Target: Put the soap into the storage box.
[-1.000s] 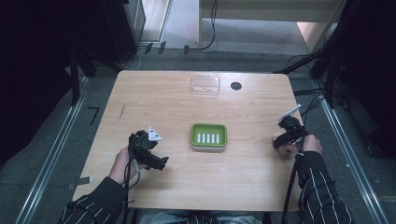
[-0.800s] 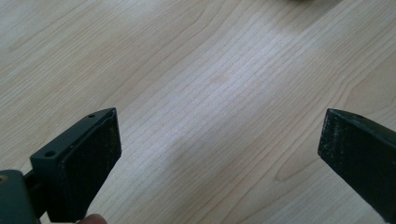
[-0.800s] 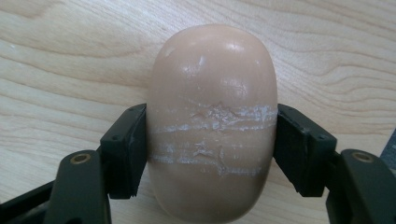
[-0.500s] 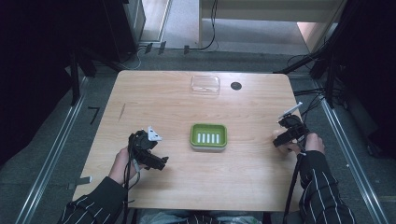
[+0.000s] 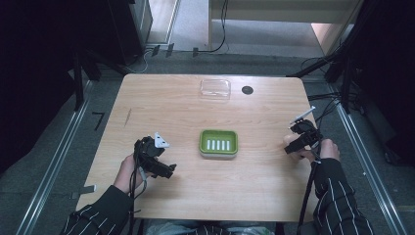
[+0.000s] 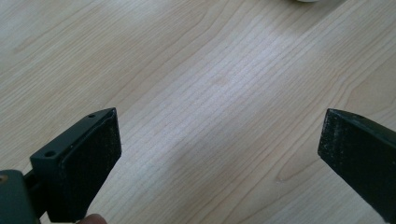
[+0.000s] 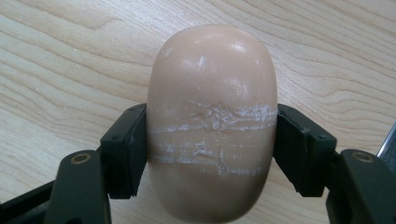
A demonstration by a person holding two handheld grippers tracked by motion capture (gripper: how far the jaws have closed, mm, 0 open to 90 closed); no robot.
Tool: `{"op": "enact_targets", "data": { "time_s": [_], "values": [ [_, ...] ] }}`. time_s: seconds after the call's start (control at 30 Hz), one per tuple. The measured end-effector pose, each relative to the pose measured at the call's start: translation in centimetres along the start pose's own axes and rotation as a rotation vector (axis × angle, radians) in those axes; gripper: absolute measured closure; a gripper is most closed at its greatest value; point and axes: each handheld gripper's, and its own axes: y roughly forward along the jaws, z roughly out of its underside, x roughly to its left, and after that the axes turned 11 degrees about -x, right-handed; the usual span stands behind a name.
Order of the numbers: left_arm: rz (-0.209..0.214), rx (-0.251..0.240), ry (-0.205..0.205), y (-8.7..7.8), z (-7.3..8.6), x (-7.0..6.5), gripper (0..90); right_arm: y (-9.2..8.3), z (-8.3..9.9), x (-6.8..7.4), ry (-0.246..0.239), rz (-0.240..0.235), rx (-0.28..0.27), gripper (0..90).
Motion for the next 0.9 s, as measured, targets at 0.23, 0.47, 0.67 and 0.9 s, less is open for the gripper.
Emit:
{"op": "enact_targets", "data": {
  "time_s": [0.23, 0.47, 0.67, 0.9],
  "values": [
    [-0.001, -0.001, 0.001, 0.0, 0.0, 0.0, 0.1, -0.3, -0.2, 0.6, -0.026, -0.008, -0.014, 33.4],
    [0.000, -0.001, 0.000, 0.0, 0.0, 0.0, 0.1, -0.7, -0.5, 1.5, -0.057, -0.005, -0.020, 33.3],
    [0.001, -0.001, 0.000, 0.0, 0.0, 0.0, 0.1, -0.9, -0.8, 1.9, -0.072, -0.013, -0.030, 33.4],
    [-0.001, 0.002, 0.002, 0.0, 0.0, 0.0, 0.1, -1.2, -1.2, 2.6, -0.089, -0.026, -0.041, 33.3]
  ]
}}
